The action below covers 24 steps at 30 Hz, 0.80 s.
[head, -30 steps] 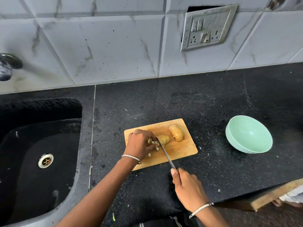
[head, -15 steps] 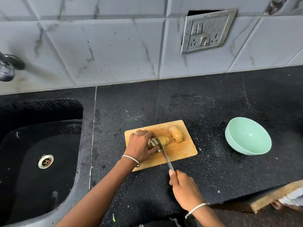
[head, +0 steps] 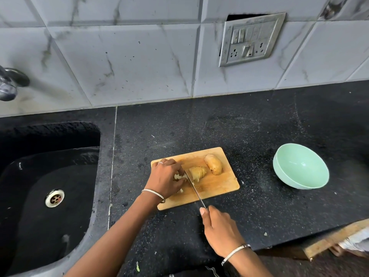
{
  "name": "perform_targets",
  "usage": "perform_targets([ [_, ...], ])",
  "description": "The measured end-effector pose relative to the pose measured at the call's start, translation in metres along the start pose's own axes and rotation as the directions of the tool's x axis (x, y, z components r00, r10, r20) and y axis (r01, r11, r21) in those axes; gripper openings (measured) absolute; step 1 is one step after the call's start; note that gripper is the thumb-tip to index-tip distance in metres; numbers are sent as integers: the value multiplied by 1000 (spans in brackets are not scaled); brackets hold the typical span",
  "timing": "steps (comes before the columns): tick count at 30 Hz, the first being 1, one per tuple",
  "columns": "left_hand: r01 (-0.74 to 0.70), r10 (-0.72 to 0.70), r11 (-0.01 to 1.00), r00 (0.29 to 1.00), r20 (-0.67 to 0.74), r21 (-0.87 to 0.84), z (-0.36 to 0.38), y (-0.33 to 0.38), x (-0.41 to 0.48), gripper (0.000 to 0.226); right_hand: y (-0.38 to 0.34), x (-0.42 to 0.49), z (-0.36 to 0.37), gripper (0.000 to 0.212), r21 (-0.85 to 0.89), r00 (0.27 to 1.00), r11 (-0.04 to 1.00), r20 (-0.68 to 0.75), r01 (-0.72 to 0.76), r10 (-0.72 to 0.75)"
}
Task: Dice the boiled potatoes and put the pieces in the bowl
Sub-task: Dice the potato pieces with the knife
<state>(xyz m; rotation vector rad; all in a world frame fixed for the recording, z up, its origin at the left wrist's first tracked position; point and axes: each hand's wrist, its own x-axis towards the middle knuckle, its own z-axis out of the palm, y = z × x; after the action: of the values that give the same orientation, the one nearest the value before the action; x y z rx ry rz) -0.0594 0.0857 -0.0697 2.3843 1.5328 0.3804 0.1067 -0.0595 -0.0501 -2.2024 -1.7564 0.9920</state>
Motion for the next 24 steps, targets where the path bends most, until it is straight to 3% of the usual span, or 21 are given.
perform_targets([
  [3,13,-13,999,1000,-12,-33,-5,-11,-6,16,-1,4,-2,40,24,998,999,46,41,-42],
  [7,-4,-1,977,1000,-26,-212,-11,-19,-11,12,4,9,-6,40,5,1000,1000,-4,31,-31],
  [14,104,-157,913,982,-103,-395,-15,-16,-7,6,8,2,-6,34,-92,998,995,-43,38,-42],
  [17,126,-189,906,975,-120,-404,-19,-14,-3,5,9,0,-2,40,-61,998,996,1,68,-68],
  [24,144,-205,931,967,-153,-336,-15,-15,-1,34,16,2,-2,35,-61,996,996,-60,60,-64],
])
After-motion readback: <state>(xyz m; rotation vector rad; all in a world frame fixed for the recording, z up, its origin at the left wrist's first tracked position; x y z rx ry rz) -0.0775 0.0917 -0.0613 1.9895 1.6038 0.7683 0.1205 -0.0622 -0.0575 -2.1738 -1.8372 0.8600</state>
